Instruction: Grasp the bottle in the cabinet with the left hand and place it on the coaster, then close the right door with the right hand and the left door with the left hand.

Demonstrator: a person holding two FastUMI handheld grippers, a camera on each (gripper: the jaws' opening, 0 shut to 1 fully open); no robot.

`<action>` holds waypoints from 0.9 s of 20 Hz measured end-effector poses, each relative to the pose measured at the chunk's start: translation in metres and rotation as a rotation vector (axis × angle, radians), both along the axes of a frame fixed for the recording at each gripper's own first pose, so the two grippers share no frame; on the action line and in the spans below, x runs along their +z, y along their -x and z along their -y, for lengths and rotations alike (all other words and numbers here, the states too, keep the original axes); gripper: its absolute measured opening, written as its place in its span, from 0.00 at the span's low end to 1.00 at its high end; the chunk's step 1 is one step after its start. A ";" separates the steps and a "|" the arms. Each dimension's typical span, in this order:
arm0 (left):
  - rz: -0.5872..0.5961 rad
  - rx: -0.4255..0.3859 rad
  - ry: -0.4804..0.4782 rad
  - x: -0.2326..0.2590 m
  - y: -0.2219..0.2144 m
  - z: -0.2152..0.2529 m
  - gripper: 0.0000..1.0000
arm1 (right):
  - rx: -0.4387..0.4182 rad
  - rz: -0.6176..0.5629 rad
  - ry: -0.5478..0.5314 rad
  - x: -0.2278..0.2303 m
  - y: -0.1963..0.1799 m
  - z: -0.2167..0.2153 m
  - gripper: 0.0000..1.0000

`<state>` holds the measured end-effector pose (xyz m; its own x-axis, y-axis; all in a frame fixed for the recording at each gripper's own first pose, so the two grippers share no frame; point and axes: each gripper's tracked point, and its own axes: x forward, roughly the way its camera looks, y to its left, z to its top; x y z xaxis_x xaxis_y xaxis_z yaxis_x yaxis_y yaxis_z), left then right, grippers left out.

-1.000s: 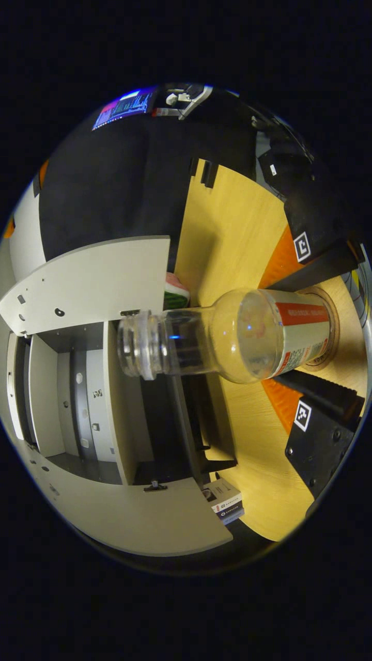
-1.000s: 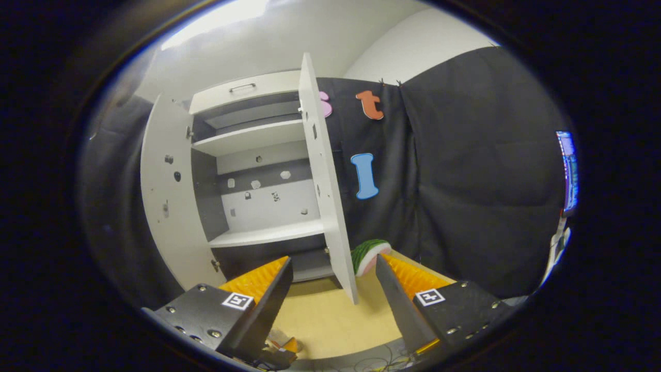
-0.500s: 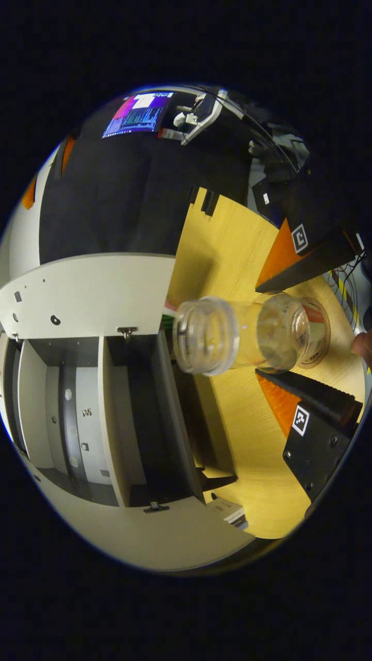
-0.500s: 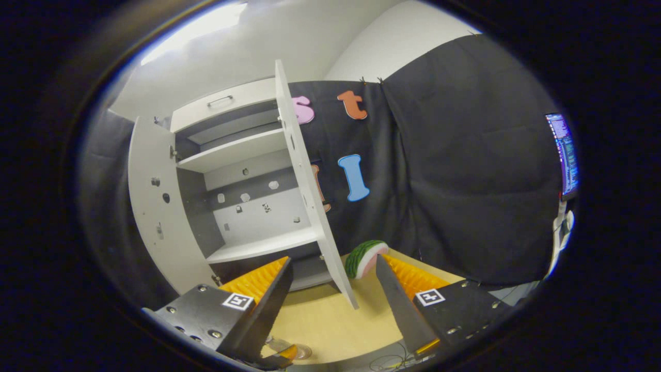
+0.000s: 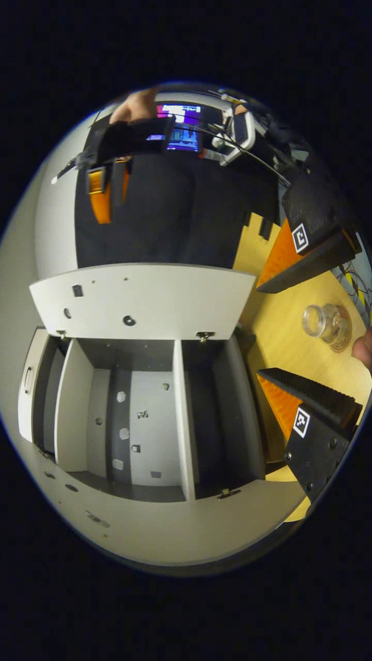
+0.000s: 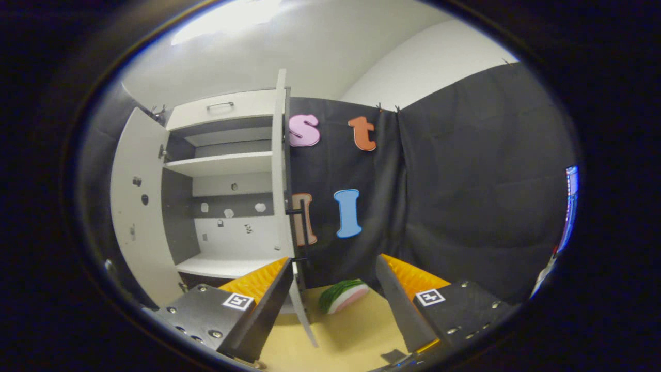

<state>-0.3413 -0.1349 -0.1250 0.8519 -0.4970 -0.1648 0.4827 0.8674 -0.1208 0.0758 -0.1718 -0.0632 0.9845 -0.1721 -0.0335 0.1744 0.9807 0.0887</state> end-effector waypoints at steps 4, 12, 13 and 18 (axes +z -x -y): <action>0.074 0.089 0.127 0.071 -0.021 -0.034 0.93 | -0.011 -0.024 0.037 -0.007 -0.044 0.033 0.98; 0.137 0.136 0.070 0.124 -0.012 -0.115 0.96 | 0.133 0.049 0.023 -0.002 -0.137 0.031 0.98; 0.139 0.119 0.067 0.125 -0.005 -0.120 0.96 | 0.149 0.040 0.008 -0.003 -0.145 0.024 0.93; 0.209 0.105 0.049 0.137 0.015 -0.159 0.96 | 0.204 0.045 0.025 0.001 -0.153 -0.002 0.89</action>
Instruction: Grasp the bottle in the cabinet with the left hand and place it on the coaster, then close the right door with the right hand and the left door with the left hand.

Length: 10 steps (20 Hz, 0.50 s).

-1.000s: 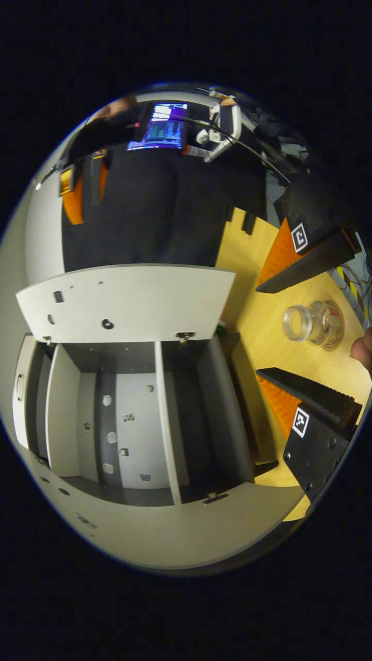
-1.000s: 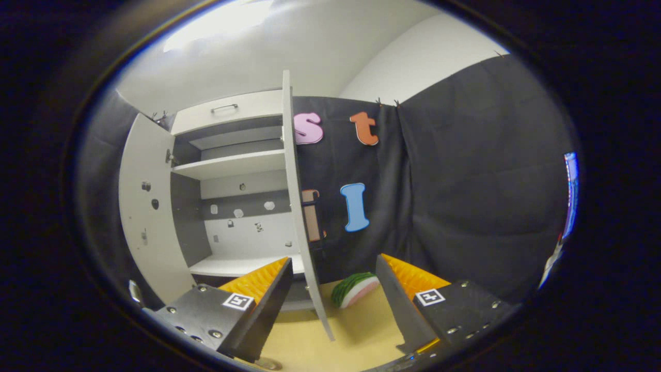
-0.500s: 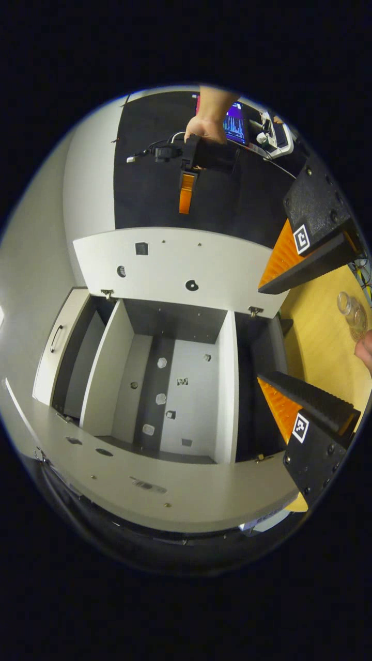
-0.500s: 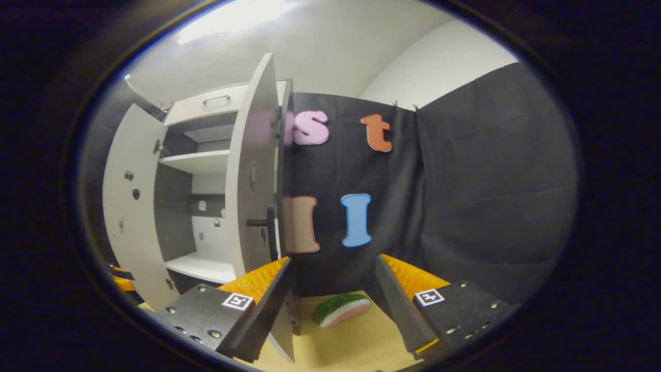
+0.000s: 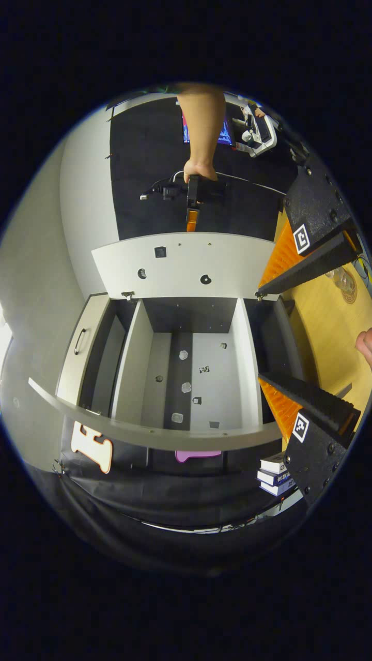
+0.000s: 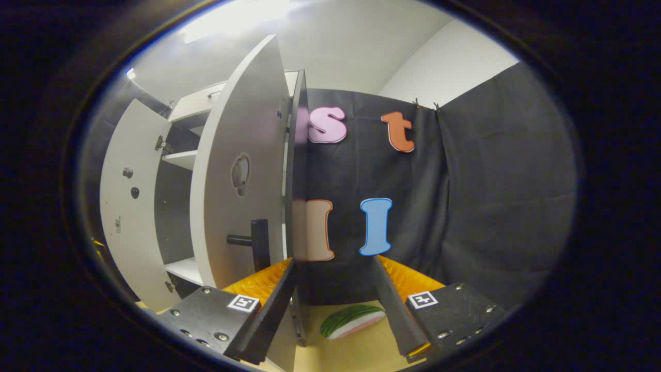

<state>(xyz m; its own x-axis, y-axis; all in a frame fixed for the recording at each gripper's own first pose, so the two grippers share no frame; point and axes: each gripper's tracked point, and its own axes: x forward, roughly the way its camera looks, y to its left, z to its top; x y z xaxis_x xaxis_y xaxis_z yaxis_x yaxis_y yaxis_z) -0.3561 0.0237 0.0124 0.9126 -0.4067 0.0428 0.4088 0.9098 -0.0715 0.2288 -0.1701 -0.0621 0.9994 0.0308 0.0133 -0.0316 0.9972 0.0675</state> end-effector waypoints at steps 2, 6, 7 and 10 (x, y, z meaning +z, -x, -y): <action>-0.021 -0.002 0.005 -0.008 0.007 -0.008 0.95 | 0.006 -0.009 -0.003 -0.002 0.002 -0.007 0.88; -0.066 0.038 0.001 -0.015 0.010 -0.030 0.96 | 0.044 0.002 0.006 0.000 0.005 -0.027 0.84; -0.069 0.043 -0.009 -0.016 0.010 -0.033 0.96 | 0.076 -0.001 0.003 0.000 0.006 -0.039 0.84; -0.073 0.070 -0.035 -0.016 0.010 -0.046 0.96 | 0.151 0.030 -0.002 0.005 0.001 -0.079 0.89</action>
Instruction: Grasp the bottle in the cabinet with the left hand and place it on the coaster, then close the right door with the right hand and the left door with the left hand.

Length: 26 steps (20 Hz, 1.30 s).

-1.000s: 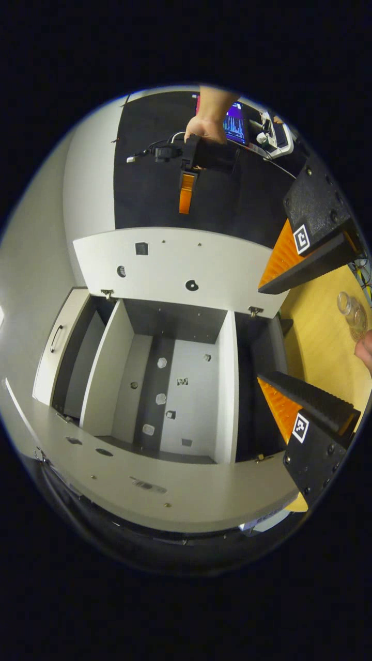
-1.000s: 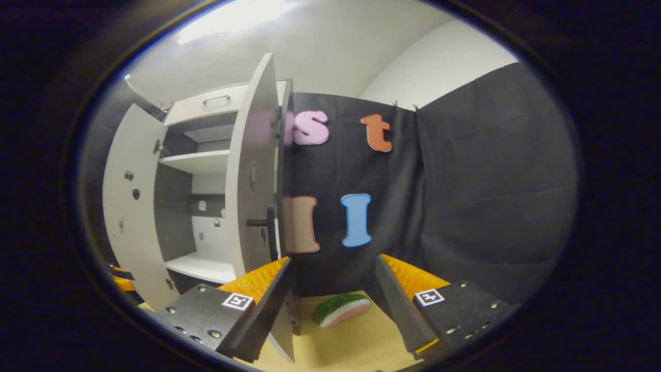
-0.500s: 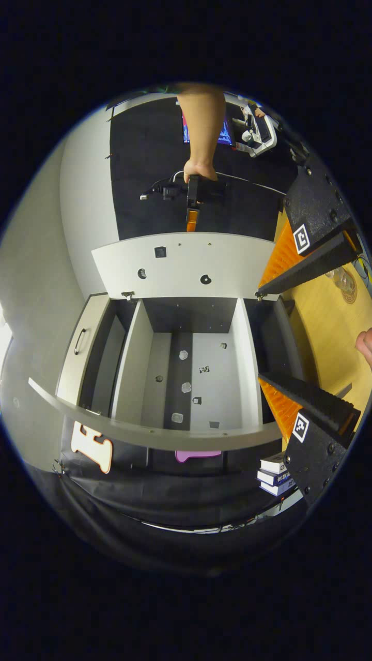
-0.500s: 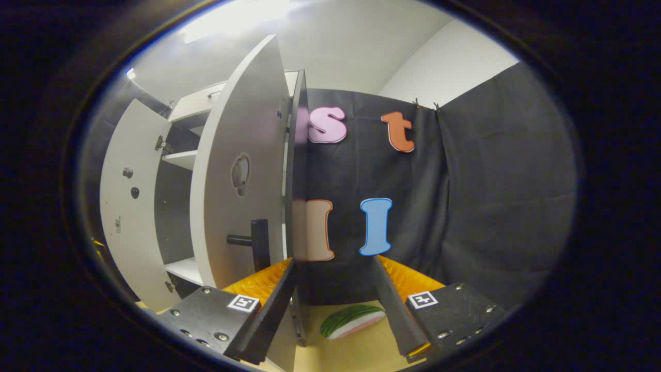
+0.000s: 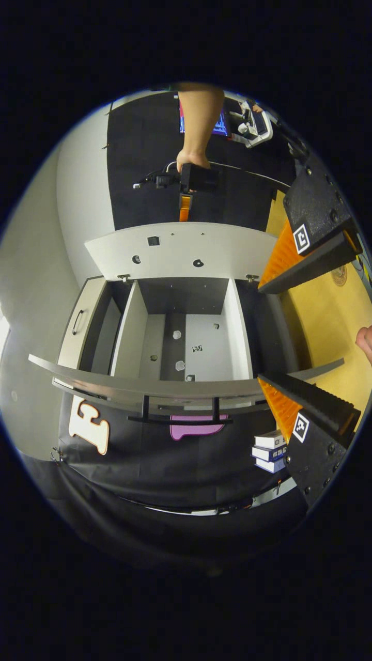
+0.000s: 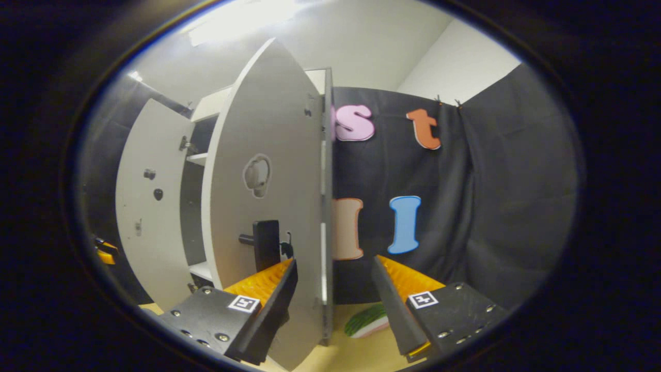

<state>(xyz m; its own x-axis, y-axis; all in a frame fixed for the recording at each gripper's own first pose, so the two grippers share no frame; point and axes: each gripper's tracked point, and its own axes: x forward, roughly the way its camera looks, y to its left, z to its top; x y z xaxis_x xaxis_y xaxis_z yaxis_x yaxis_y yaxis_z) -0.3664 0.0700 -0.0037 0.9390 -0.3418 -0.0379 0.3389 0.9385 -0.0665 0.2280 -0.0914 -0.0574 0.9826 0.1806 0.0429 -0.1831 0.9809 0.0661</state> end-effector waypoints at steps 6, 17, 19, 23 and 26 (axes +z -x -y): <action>-0.016 0.092 -0.001 -0.002 0.002 -0.043 0.96 | 0.085 0.031 -0.049 -0.001 -0.014 -0.061 0.85; -0.054 0.277 0.033 -0.010 -0.016 -0.135 0.96 | 0.144 0.042 -0.068 -0.013 -0.027 -0.110 0.91; -0.071 0.313 0.030 -0.011 -0.024 -0.152 0.96 | 0.140 0.044 -0.053 -0.016 -0.016 -0.108 0.88; -0.084 0.379 0.070 0.000 -0.040 -0.179 0.92 | 0.127 0.052 -0.057 -0.015 0.028 -0.104 0.91; -0.094 0.394 0.142 0.010 -0.057 -0.186 0.92 | 0.105 0.036 -0.068 -0.024 0.080 -0.100 0.91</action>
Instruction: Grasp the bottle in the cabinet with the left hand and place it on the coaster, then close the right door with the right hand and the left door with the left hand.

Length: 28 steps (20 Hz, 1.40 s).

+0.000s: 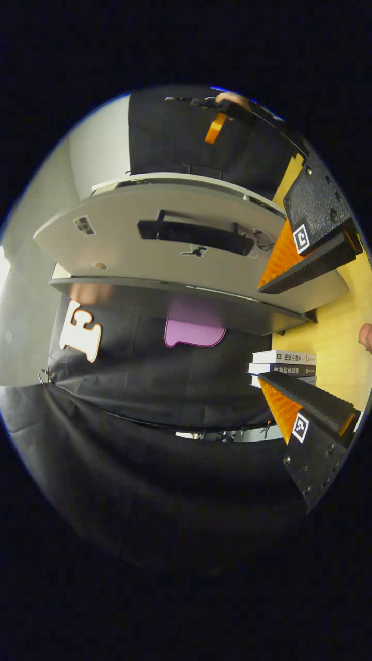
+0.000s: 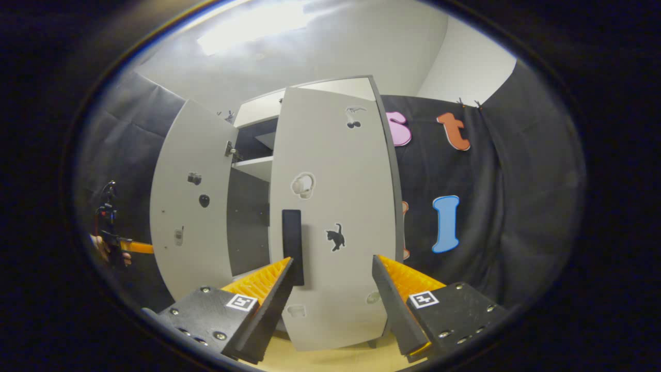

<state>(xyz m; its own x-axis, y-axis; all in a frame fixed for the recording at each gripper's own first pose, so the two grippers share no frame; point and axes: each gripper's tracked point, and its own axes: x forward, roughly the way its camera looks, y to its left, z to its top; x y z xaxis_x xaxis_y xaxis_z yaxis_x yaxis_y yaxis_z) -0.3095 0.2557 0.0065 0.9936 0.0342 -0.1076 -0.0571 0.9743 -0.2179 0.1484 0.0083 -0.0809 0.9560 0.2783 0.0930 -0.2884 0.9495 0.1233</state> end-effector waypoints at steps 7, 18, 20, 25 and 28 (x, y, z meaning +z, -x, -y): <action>0.025 0.028 -0.020 0.048 -0.031 0.009 0.95 | -0.013 -0.056 -0.008 -0.005 0.145 0.012 0.88; -0.063 0.129 -0.049 0.071 -0.039 0.040 0.87 | -0.036 -0.033 -0.036 0.027 0.336 -0.008 0.92; -0.065 0.115 -0.060 0.073 -0.040 0.047 0.93 | -0.064 -0.021 -0.009 0.028 0.353 -0.004 0.92; -0.050 0.141 -0.190 0.082 -0.041 0.059 0.93 | -0.104 -0.022 -0.010 0.023 0.378 -0.007 0.92; -0.051 0.139 -0.171 0.078 -0.042 0.067 0.92 | -0.118 -0.024 -0.021 0.026 0.385 -0.003 0.92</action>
